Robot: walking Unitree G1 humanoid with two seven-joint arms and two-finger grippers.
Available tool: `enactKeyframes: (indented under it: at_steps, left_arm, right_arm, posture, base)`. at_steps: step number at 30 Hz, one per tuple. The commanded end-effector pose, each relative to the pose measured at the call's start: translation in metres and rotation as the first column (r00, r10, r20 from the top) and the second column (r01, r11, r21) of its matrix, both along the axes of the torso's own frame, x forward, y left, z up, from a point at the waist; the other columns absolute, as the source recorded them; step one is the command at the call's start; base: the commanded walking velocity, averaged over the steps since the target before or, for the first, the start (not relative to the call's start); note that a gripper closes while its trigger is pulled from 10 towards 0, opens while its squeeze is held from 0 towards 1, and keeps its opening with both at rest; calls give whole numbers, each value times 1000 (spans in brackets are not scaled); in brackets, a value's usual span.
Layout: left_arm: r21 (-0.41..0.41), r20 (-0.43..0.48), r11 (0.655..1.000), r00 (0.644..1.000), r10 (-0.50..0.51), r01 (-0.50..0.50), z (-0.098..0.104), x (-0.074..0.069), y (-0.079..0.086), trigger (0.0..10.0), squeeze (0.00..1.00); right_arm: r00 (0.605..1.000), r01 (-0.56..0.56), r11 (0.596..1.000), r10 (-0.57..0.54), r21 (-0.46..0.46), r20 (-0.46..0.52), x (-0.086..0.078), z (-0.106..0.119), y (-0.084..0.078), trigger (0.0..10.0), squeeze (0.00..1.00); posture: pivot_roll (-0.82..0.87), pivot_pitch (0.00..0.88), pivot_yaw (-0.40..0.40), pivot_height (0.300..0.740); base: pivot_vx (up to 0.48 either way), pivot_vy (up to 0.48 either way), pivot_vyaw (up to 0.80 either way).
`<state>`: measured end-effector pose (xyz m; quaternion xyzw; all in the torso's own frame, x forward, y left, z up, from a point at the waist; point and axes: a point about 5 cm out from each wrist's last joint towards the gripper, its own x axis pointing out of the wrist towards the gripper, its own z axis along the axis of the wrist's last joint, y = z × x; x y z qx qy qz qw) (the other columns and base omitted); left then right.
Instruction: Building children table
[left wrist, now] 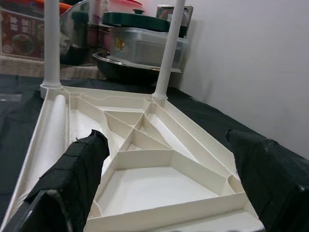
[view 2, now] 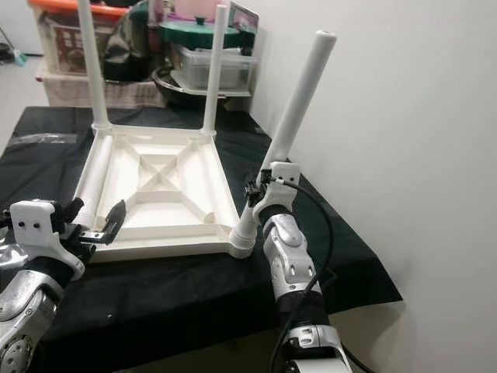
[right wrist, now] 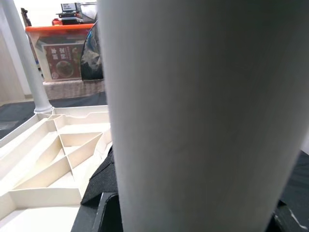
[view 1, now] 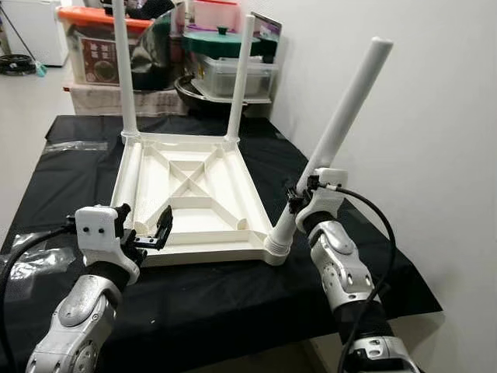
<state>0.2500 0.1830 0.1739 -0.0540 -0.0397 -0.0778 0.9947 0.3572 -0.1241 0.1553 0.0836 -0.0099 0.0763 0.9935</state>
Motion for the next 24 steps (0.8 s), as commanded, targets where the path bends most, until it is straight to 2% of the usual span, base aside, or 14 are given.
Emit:
enactKeyframes:
  at_steps: [1,4,6,9,10,11,18,20,21,22,24]
  left_arm:
    - [10,-14,1000,1000,-7,7,-2,2,-1,10000,0]
    - [11,-14,1000,1000,-8,8,-1,2,-1,10000,0]
    - [16,-16,1000,1000,-6,6,-1,2,1,10000,0]
    - [18,-17,1000,1000,-4,5,-1,1,1,10000,0]
    - [21,-18,1000,1000,-2,2,-1,1,2,10000,0]
    - [22,-18,1000,1000,-1,1,-1,1,2,10000,0]
    - [21,-19,1000,1000,1,0,-2,1,3,10000,0]
    - [21,-20,1000,1000,-1,1,-2,1,2,10000,0]
    - [21,-21,1000,1000,-2,2,-2,1,1,10000,0]
    - [21,-21,1000,1000,-2,2,-2,1,1,10000,0]
    - [20,-22,1000,1000,-3,4,-2,2,1,10000,0]
  right_arm:
    - [956,-1,1000,-8,-29,-293,-18,-67,-3,10000,0]
    - [952,-10,1000,3,-21,-305,-19,-68,0,10000,0]
    - [922,-81,997,80,12,-379,-21,-77,11,10000,0]
    - [902,-107,994,110,32,-417,-22,-82,14,10000,0]
    - [873,-112,991,133,73,-469,-23,-90,13,10000,0]
    - [870,-110,991,132,74,-476,-22,-91,12,10000,0]
    - [878,-121,991,131,51,-460,-21,-90,9,10000,0]
    - [893,-194,981,182,12,-412,-21,-85,15,10000,0]
    - [893,-267,964,247,0,-377,-22,-81,21,10000,0]
    - [893,-267,964,247,0,-377,-22,-81,21,10000,0]
    - [867,-410,912,381,-27,-320,-24,-73,30,10000,0]
  posture:
    - [107,0,-122,740]
    - [111,0,-121,740]
    - [114,0,-121,740]
    - [114,0,-121,740]
    - [121,0,-124,740]
    - [121,0,-124,740]
    - [121,0,-124,740]
    - [117,0,-123,740]
    - [118,0,-123,740]
    - [118,0,-123,740]
    - [116,0,-124,740]
  base:
    - [0,0,0]
    - [0,0,0]
    - [0,0,0]
    - [0,0,0]
    - [0,0,0]
    - [0,0,0]
    - [0,0,0]
    - [0,0,0]
    - [0,0,0]
    - [0,0,0]
    - [0,0,0]
